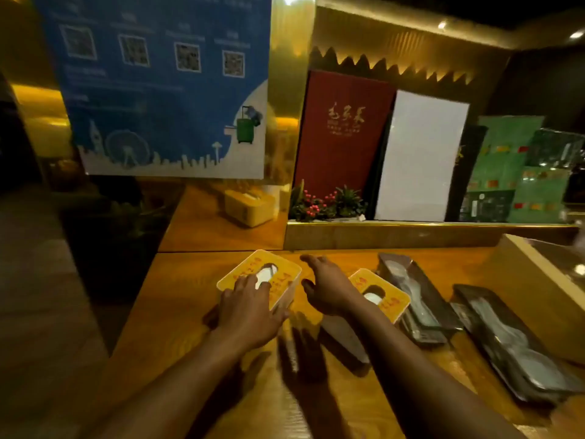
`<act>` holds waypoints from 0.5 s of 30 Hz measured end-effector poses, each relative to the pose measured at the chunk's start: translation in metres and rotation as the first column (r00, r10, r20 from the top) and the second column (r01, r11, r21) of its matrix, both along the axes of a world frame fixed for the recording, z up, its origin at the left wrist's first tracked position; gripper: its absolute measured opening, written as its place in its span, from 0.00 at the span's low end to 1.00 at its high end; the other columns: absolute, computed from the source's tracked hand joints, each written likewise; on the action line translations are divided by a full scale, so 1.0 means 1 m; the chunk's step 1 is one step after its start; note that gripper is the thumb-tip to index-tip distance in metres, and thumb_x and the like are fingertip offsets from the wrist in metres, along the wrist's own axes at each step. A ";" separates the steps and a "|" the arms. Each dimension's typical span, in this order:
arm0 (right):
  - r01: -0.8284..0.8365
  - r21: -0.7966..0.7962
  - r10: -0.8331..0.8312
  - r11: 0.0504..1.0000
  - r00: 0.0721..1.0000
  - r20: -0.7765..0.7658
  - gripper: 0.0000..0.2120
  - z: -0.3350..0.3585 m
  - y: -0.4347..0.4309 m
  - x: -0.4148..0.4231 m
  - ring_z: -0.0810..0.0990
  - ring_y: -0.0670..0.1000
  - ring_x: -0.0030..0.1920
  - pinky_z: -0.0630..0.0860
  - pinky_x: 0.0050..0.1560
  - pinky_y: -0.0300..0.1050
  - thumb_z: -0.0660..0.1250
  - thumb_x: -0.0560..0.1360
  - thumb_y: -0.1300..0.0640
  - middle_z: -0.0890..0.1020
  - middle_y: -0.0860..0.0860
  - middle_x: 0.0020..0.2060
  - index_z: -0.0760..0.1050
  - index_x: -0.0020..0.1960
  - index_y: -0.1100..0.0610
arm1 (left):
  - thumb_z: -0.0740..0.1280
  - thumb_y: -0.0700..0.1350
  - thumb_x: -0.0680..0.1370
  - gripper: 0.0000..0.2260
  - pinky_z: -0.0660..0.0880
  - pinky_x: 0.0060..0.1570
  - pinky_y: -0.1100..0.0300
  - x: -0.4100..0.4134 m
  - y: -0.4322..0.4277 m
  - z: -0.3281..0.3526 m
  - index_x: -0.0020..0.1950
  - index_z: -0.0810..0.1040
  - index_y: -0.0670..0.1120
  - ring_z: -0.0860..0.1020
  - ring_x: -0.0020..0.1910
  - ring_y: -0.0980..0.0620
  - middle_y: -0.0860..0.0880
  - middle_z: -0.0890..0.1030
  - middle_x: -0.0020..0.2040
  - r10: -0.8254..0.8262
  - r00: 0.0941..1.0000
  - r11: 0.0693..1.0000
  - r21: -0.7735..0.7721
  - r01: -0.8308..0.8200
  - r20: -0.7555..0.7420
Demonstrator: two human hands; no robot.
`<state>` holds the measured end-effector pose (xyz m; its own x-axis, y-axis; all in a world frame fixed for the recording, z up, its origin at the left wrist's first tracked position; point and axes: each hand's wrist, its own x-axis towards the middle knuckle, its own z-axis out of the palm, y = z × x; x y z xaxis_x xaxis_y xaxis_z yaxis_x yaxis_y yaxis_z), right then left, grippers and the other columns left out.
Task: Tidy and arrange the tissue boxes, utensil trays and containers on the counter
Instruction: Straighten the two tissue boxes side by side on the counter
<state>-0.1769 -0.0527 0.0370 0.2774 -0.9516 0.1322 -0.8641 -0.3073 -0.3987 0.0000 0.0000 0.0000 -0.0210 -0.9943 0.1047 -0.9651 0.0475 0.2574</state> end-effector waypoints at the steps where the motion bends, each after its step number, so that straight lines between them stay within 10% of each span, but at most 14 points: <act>1: -0.007 0.024 0.008 1.000 0.999 -0.035 0.30 -0.005 -0.006 0.008 0.68 0.62 0.71 0.71 0.68 0.57 0.65 0.79 0.53 0.68 0.59 0.74 0.60 0.78 0.53 | 0.57 0.71 0.75 0.32 0.66 0.68 0.45 0.003 -0.002 -0.003 0.73 0.71 0.53 0.66 0.73 0.45 0.47 0.68 0.75 -0.011 1.000 1.000 -0.010 0.011 0.015; 8: -0.008 0.103 0.042 0.995 0.944 -0.326 0.29 -0.030 -0.032 0.029 0.51 0.64 0.79 0.56 0.76 0.62 0.69 0.76 0.49 0.56 0.61 0.79 0.63 0.74 0.47 | 0.65 0.62 0.77 0.23 0.64 0.72 0.43 0.032 -0.008 -0.023 0.69 0.77 0.56 0.62 0.75 0.44 0.46 0.66 0.76 -0.069 0.995 0.983 -0.178 0.055 -0.069; 11: -0.012 0.042 0.023 0.999 0.964 -0.267 0.21 -0.039 -0.035 0.025 0.59 0.62 0.77 0.60 0.74 0.62 0.72 0.73 0.47 0.66 0.58 0.75 0.71 0.64 0.46 | 0.69 0.59 0.75 0.19 0.50 0.76 0.33 0.052 -0.017 -0.026 0.66 0.77 0.61 0.50 0.79 0.41 0.46 0.56 0.79 -0.025 0.994 0.989 -0.149 0.009 -0.107; 15: 0.015 -0.084 -0.027 0.996 0.989 -0.144 0.15 -0.046 -0.028 0.026 0.78 0.57 0.58 0.73 0.59 0.54 0.73 0.74 0.46 0.83 0.51 0.56 0.76 0.57 0.48 | 0.75 0.48 0.74 0.20 0.73 0.67 0.43 0.066 -0.027 -0.030 0.65 0.79 0.62 0.59 0.77 0.42 0.53 0.51 0.79 0.054 0.904 0.997 -0.034 -0.076 -0.424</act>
<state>-0.1508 -0.0805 -0.0093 0.2792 -0.9449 0.1707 -0.9176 -0.3149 -0.2426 0.0664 -0.0272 -0.0301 0.1003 -0.9854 0.1373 -0.7682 0.0110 0.6402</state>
